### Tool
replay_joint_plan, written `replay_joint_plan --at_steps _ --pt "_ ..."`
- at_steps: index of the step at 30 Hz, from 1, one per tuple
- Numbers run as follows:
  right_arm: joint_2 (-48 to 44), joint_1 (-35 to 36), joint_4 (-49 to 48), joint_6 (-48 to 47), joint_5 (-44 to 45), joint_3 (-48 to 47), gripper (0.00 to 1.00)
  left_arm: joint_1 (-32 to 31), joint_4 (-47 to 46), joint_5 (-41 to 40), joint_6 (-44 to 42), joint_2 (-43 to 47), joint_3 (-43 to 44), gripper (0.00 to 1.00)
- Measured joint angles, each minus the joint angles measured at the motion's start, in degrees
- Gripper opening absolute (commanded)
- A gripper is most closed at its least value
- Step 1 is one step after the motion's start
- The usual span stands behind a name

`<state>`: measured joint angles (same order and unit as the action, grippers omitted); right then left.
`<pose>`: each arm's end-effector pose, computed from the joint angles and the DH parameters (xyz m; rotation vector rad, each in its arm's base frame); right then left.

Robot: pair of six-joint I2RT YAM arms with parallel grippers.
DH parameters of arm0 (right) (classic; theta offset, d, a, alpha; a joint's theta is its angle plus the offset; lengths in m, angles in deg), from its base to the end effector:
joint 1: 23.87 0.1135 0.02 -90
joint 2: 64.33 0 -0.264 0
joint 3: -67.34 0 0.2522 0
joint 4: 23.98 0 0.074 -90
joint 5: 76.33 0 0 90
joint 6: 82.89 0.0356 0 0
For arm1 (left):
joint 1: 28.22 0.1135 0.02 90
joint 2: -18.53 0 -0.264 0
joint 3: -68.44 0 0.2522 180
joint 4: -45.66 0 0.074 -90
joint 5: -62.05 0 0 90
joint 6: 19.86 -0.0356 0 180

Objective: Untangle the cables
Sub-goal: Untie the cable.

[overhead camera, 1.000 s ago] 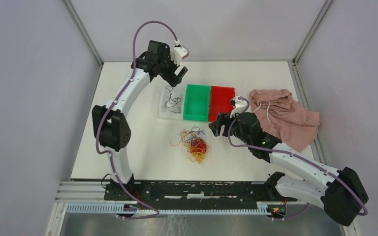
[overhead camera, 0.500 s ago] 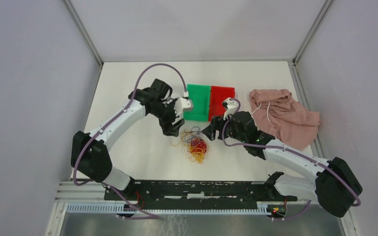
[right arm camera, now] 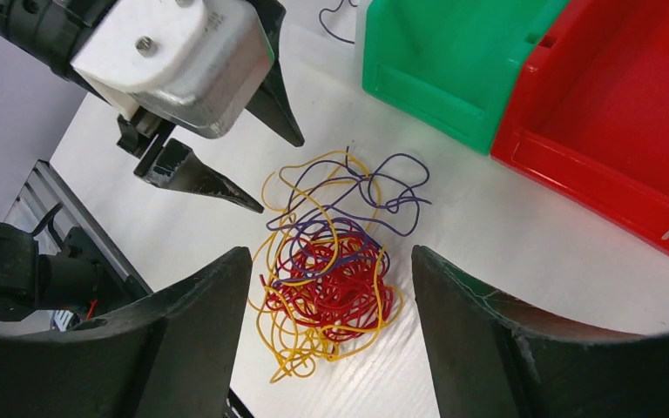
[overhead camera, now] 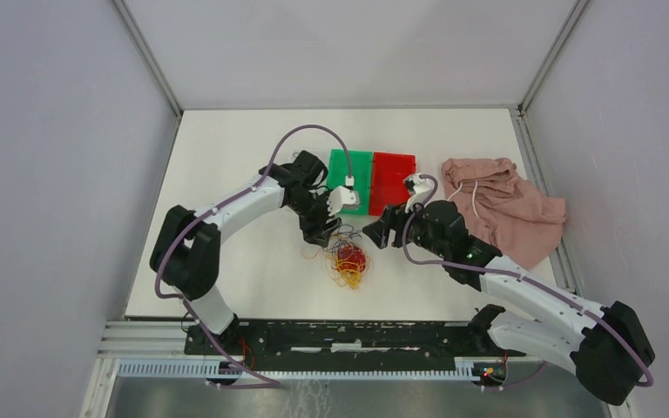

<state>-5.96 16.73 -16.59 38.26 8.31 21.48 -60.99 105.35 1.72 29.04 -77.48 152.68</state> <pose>0.1730 0.1526 0.2464 -0.2335 2.0165 0.9110 0.2662 -0.1923 0.2251 1.7191 2.0921 -0.6826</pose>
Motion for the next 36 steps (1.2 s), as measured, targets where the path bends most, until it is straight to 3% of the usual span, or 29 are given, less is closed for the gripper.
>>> replay_joint_plan --at_steps 10,17,18,21,22,29,36 --pt "-8.81 -0.22 4.13 0.09 2.60 3.56 0.75 -0.22 -0.72 0.28 -5.33 -2.45 0.42 0.49" --pt "-10.16 -0.22 5.88 0.11 3.02 3.85 0.75 -0.81 -2.54 0.42 -7.69 -3.82 0.22 0.46" --pt "-10.34 -0.22 6.05 0.11 3.02 3.85 0.74 -0.87 -3.15 0.42 -7.76 -3.82 0.04 0.41" --pt "-10.56 -0.22 6.23 0.11 2.99 3.85 0.73 -1.07 -4.68 0.28 -7.89 -3.82 -0.66 0.09" --pt "-10.58 -0.22 6.27 0.13 2.97 3.85 0.73 -1.07 -4.90 0.24 -7.91 -3.82 -0.74 0.04" --pt "-10.51 -0.24 5.70 0.57 2.21 3.85 0.78 -1.09 -1.77 0.31 -8.24 -3.13 1.27 0.03" --pt "-6.82 -0.24 -1.05 0.52 -1.75 3.82 0.85 -1.14 6.01 0.81 -6.32 5.92 9.33 0.03"
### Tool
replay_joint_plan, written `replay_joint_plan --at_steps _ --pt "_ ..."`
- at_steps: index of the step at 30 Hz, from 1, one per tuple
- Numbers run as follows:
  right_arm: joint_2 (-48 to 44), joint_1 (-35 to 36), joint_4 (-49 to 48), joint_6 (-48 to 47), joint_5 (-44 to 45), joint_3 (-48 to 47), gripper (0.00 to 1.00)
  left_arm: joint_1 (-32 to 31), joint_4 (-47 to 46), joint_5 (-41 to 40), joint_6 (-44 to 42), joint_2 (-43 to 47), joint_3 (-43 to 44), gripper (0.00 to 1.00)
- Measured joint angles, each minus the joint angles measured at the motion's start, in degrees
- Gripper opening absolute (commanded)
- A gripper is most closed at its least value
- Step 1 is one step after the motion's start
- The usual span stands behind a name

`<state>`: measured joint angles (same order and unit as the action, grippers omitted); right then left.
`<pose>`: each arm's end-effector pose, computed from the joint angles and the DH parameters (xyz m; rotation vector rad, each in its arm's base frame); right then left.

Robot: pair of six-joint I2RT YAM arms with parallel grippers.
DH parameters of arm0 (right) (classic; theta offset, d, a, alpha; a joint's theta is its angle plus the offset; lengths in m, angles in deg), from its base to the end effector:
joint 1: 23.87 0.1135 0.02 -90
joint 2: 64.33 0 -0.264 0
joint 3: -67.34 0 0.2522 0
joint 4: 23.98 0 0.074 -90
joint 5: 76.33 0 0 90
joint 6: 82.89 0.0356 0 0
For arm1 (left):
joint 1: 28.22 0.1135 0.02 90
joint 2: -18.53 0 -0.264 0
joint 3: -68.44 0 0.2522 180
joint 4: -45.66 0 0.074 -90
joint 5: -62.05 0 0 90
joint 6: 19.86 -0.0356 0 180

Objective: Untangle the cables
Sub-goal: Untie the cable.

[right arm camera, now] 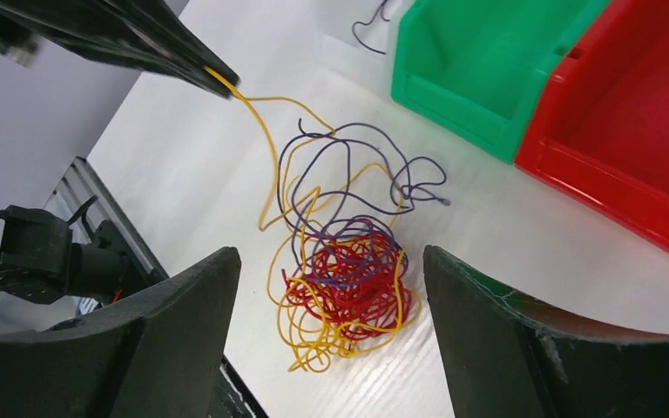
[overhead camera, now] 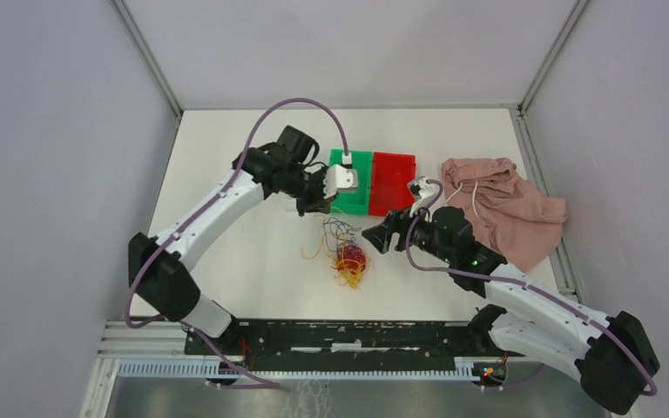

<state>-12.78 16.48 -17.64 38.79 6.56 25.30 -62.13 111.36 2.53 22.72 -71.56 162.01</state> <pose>0.1570 0.1392 0.2487 -0.2402 1.9496 0.9704 0.2563 -0.1940 0.3002 1.7828 1.8130 -0.6126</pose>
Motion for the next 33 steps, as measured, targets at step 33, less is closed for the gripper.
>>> replay_joint_plan --at_steps 33 --pt "18.03 7.32 -18.25 -3.32 6.01 -12.13 0.70 -6.80 17.59 2.82 18.62 8.15 34.99 0.03"
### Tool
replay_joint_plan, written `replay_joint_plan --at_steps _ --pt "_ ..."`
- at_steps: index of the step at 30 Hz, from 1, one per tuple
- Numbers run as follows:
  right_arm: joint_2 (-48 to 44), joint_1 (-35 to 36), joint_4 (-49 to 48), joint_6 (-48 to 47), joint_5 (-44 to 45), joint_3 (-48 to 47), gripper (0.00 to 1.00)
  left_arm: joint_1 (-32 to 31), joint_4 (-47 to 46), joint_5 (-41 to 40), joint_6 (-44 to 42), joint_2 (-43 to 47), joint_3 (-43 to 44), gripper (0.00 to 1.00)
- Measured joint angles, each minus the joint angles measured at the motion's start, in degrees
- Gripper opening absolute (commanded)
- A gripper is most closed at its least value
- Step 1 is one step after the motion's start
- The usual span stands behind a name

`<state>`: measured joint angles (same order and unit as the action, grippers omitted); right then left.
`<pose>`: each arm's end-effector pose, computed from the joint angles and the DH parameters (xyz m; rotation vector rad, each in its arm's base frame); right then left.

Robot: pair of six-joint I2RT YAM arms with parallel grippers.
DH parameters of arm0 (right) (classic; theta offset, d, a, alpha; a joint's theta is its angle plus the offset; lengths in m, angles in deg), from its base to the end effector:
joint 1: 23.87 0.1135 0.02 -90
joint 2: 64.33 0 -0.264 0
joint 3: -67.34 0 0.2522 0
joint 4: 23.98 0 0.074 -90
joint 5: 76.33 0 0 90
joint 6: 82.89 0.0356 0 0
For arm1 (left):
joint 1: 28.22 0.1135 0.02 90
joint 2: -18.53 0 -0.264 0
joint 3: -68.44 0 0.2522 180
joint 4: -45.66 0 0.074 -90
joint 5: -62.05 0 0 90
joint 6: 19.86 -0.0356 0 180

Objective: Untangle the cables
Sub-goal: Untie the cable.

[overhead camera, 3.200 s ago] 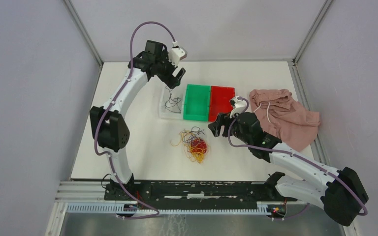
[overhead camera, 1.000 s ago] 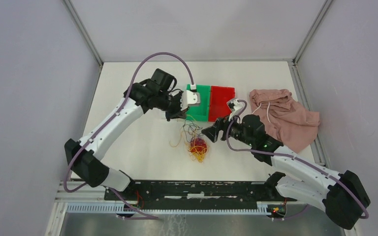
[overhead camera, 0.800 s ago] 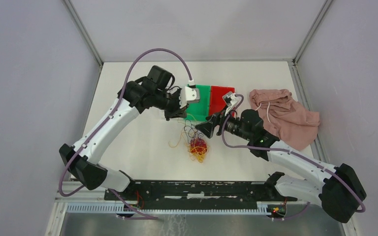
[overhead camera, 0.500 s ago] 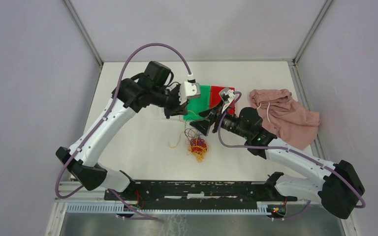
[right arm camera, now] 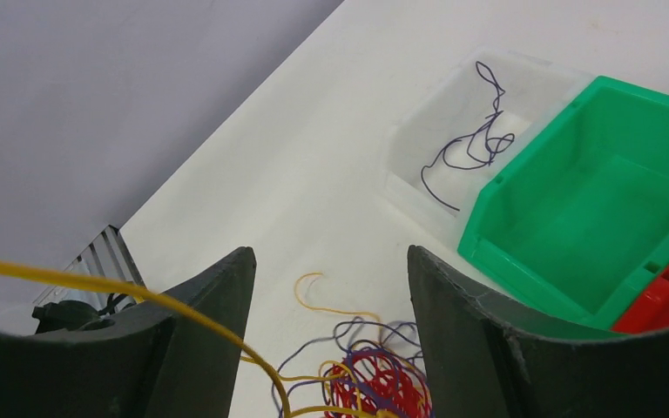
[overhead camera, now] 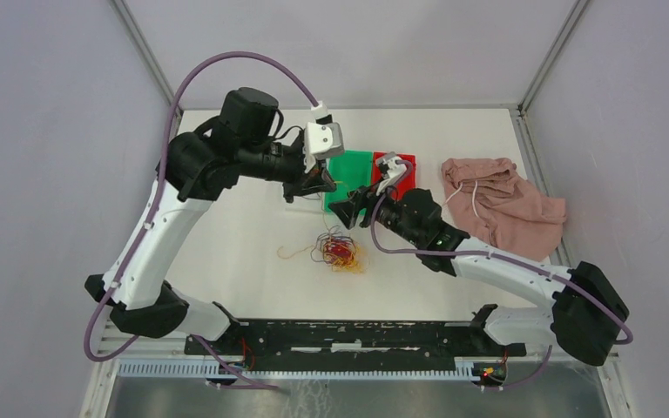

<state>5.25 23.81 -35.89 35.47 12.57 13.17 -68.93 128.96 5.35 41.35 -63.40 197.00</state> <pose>0.1883 0.2078 0.2872 -0.3065 1.7075 1.0182 0.1687 -0.1709 0.4963 1.5011 1.5934 -0.7568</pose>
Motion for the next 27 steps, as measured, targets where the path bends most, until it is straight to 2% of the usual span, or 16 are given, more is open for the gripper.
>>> replay_joint_plan --at_steps 9,17,27 --pt "6.01 3.98 -0.83 -0.11 2.40 -2.36 0.68 -0.90 -3.34 1.73 3.28 -0.98 6.82 0.03" --pt "10.62 4.72 -3.45 1.90 3.19 -0.57 0.62 -0.94 -16.98 -0.37 4.55 1.31 11.26 0.03" --pt "14.14 5.29 -5.05 2.45 3.69 0.85 0.60 -0.94 -26.86 -3.32 4.68 2.36 12.15 0.03"
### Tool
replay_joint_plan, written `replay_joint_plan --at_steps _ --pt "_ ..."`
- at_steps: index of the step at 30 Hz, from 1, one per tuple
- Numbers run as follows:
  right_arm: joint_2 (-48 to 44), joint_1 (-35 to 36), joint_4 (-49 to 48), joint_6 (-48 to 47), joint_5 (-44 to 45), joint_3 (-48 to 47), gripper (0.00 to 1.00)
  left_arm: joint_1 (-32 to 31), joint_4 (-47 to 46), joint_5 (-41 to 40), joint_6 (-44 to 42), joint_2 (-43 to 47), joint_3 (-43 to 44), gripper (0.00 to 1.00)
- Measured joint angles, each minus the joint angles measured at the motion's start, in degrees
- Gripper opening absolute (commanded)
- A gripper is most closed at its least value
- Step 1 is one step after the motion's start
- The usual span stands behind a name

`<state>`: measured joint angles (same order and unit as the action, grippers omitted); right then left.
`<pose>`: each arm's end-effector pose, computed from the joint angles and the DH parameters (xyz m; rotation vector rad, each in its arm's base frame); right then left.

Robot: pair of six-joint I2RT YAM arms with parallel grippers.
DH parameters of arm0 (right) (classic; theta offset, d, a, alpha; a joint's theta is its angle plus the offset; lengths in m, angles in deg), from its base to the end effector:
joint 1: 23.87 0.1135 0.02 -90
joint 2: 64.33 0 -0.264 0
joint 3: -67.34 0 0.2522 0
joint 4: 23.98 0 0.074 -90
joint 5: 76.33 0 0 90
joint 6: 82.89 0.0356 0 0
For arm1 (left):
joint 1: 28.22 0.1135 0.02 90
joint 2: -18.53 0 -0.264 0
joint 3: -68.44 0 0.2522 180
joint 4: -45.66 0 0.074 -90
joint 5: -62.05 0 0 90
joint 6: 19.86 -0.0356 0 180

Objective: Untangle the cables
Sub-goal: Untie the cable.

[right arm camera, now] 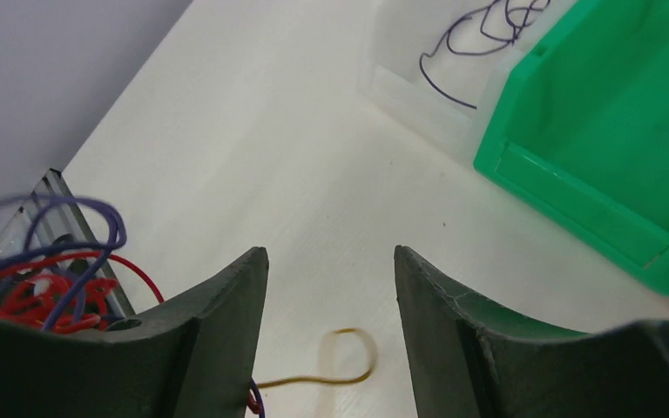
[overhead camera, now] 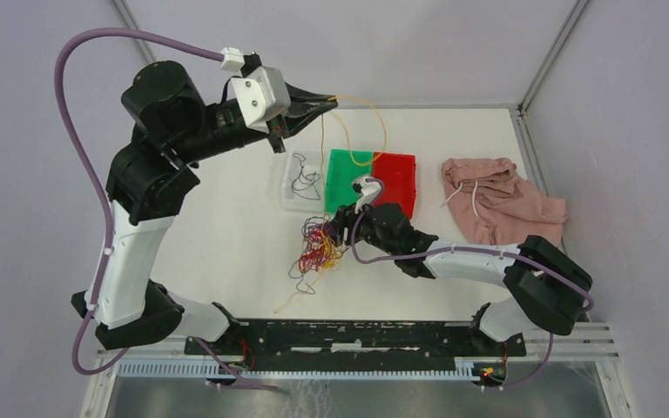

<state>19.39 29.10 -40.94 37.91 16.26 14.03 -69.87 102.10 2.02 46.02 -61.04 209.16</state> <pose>0.1911 0.2506 0.2228 -0.3357 1.8916 0.9796 0.1364 -0.1451 0.6026 1.1583 1.0037 -0.6328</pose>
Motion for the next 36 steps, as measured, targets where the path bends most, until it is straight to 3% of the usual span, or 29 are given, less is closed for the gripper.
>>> replay_joint_plan --at_steps 3,10,15,24,28,32,36 --pt "0.68 0.28 -0.22 -0.22 0.83 1.88 0.56 0.00 -4.98 -2.27 -0.61 0.02 0.00 0.03" --pt "2.62 0.55 -1.01 -0.44 3.63 6.47 0.58 0.00 -14.56 -6.40 -5.40 0.13 0.72 0.03" --pt "1.64 0.55 0.24 -1.64 5.40 8.09 0.73 0.00 -16.63 -7.82 -7.89 0.70 1.25 0.03" --pt "-21.49 0.55 13.25 -10.56 4.85 0.33 0.94 0.00 -16.61 -7.54 -9.38 5.73 -6.16 0.03" --pt "-24.24 0.55 13.97 -12.85 -0.79 -5.05 0.99 0.00 -16.35 -7.15 -9.38 6.58 -8.92 0.03" --pt "-20.13 0.55 13.81 -13.79 -8.07 -10.62 0.99 0.00 -15.82 -7.06 -9.38 6.56 -10.12 0.03" --pt "-15.69 0.66 13.38 -13.68 -13.22 -12.85 0.89 0.00 -15.63 -6.95 -9.38 6.56 -10.19 0.03"
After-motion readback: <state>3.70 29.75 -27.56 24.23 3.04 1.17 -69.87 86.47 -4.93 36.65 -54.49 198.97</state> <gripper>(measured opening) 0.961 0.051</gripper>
